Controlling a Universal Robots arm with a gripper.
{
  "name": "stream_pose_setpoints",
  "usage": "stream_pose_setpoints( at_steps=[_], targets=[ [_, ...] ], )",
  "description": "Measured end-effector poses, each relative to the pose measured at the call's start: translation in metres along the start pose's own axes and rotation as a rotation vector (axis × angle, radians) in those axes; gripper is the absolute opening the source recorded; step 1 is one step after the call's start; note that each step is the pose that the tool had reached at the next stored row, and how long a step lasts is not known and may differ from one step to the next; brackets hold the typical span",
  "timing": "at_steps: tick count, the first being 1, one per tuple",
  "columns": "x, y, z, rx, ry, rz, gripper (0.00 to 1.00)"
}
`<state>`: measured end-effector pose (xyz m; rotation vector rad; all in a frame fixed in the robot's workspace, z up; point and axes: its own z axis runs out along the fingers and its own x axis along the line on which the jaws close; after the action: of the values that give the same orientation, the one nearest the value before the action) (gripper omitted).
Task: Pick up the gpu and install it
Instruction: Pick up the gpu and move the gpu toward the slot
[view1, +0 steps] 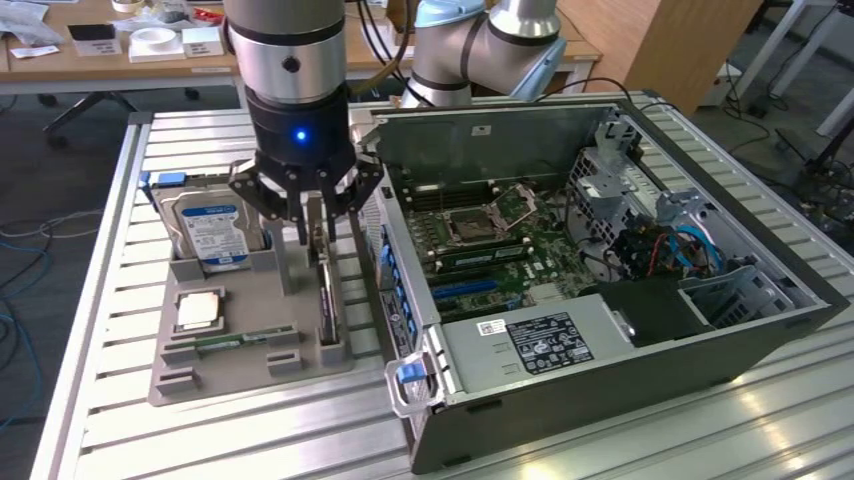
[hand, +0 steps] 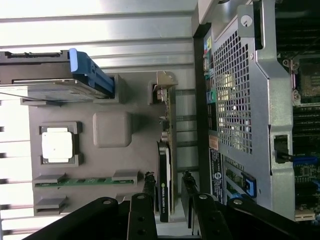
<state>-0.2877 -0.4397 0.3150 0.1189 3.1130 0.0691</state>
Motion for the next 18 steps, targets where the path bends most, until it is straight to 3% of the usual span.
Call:
stream_pose_setpoints(
  at_steps=[18],
  targets=[
    [0.0001, -0.0002, 0.0043, 0.0000, 0.0000, 0.000, 0.36]
  ],
)
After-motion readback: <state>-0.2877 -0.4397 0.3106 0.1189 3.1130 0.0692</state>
